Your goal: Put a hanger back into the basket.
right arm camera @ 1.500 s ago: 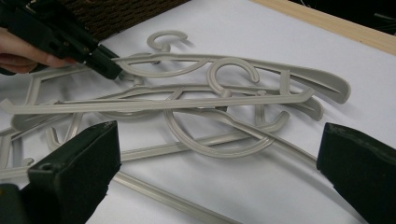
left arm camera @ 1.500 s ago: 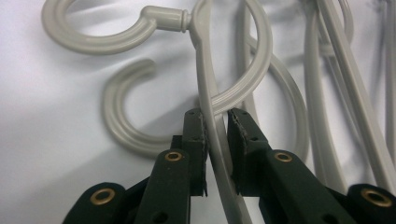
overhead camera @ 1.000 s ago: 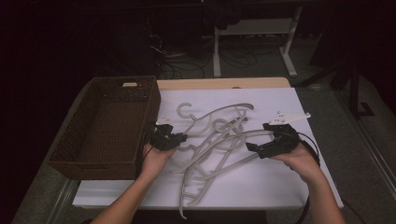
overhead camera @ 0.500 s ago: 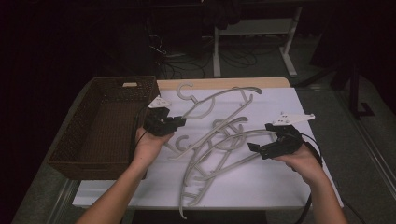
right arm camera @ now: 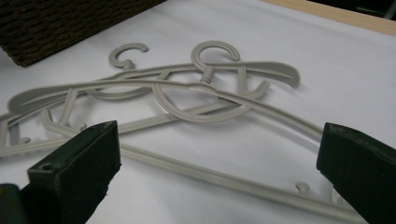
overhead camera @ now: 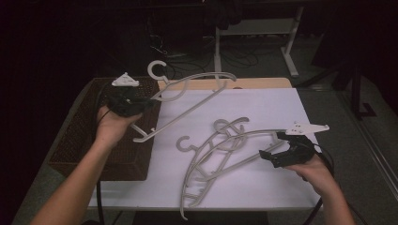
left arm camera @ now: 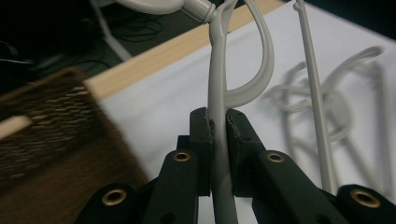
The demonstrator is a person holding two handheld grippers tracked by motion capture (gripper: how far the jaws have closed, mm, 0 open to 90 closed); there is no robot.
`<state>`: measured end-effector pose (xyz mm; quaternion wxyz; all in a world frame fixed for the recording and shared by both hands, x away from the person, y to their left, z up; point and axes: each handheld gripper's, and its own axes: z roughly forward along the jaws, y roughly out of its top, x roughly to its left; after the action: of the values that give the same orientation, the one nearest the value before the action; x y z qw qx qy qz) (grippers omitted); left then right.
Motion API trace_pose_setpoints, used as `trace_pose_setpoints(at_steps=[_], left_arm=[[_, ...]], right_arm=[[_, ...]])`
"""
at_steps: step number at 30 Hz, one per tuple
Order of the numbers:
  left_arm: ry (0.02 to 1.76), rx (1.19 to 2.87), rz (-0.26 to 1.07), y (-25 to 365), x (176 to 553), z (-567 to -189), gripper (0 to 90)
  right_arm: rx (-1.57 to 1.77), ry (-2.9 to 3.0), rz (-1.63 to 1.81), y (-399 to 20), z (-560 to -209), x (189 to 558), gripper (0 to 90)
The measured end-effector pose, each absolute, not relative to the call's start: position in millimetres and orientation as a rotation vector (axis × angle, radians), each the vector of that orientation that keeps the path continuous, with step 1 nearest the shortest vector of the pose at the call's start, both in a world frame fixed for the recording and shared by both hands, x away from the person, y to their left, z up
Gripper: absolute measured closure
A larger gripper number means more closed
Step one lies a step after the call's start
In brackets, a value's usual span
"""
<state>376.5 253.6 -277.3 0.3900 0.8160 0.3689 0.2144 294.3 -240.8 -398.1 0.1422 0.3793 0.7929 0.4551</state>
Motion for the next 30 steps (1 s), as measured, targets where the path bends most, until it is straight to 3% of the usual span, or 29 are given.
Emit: trace_pose_setpoints(at_steps=[20,30], left_arm=[[1.199,1.994,0.740,431.3,359.9,-278.7,82.7],[1.288,2.053,0.710,449.6,359.9,-307.6,82.7]], right_arm=[[1.129,2.265,1.296,-247.6,-403.5,294.3,0.0],[1.129,2.265,1.293,-245.6,-403.4,295.2,0.0]])
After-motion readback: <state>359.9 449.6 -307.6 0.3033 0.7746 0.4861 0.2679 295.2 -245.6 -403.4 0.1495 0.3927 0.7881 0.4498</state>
